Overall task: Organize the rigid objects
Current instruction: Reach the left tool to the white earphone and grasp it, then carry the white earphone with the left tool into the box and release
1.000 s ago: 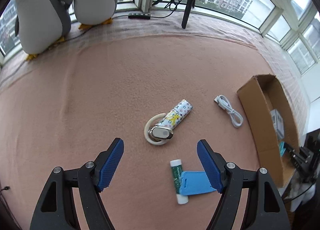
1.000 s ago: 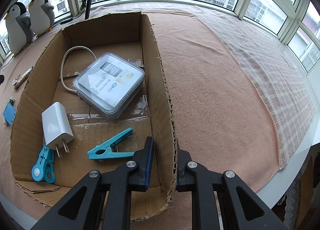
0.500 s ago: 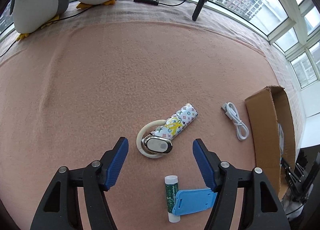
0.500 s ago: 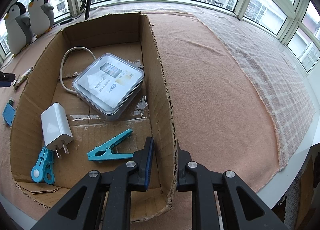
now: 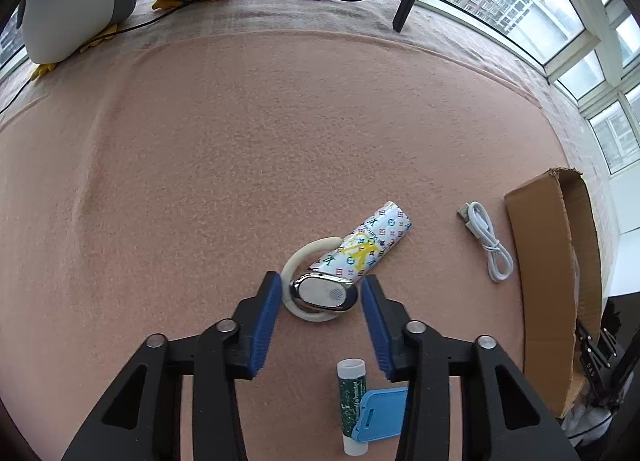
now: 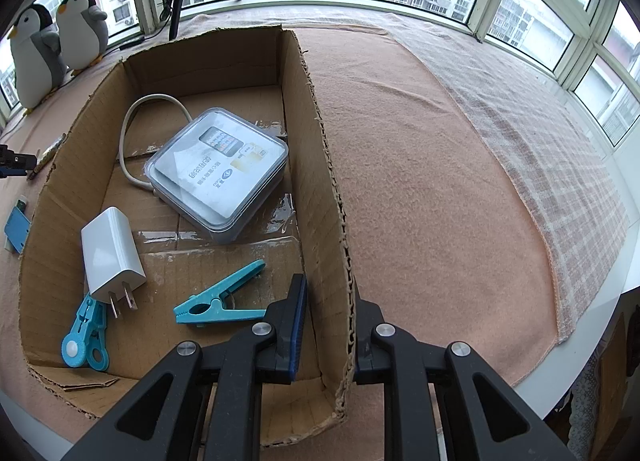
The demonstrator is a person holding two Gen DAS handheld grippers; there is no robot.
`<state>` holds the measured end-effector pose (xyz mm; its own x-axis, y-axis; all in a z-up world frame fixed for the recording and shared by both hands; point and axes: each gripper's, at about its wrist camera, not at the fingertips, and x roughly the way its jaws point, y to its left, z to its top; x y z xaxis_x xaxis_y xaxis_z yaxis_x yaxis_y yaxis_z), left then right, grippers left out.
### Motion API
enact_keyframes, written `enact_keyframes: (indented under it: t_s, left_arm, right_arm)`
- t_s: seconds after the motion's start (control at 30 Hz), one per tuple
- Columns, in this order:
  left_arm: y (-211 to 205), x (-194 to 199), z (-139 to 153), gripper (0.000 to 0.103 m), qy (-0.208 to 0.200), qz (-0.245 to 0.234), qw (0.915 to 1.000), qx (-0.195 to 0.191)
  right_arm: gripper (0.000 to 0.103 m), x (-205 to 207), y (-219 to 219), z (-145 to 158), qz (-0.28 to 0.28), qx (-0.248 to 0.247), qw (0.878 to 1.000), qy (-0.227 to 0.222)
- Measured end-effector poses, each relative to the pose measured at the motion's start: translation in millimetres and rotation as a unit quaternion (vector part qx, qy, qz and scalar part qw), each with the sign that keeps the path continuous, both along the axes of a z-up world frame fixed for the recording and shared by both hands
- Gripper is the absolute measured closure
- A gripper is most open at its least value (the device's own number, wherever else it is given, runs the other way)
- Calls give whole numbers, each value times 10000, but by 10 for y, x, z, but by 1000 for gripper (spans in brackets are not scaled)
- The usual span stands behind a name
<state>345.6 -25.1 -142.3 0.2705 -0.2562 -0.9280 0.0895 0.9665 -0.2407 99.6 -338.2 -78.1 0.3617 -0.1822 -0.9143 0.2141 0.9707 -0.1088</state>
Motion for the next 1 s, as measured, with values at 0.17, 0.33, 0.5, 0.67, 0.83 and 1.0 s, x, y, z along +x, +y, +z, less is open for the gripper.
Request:
enact_keyframes:
  t_s: [0.17,0.33,0.5,0.67,0.83,1.0]
  left_arm:
    - [27,-25,20,67,-37,-47,10000,-59]
    - [29,-56,34,67,-110,-79,9999,-1]
    - [103,-106,91,67,-204,-48,9998,25]
    - [155,-173,245,67,-367,-78,9993,5]
    - [233,-231,290,68,-408,-33,9991,-137]
    - [381,-292,423,68,-561,151,9959,-699]
  right_arm:
    - [86,7,-10,0,1,-19,10000,-1]
    - [86,12,-17,3,1,-32,10000,2]
    - [86,6,-2,-6,-2,-39,10000,1]
    - [86,7,-11,-6,-12,-34,10000,-7]
    - [86,8,-11,-10,-3,-39,10000,-3]
    - [86,4,-17,-13,1,-61,10000,-4]
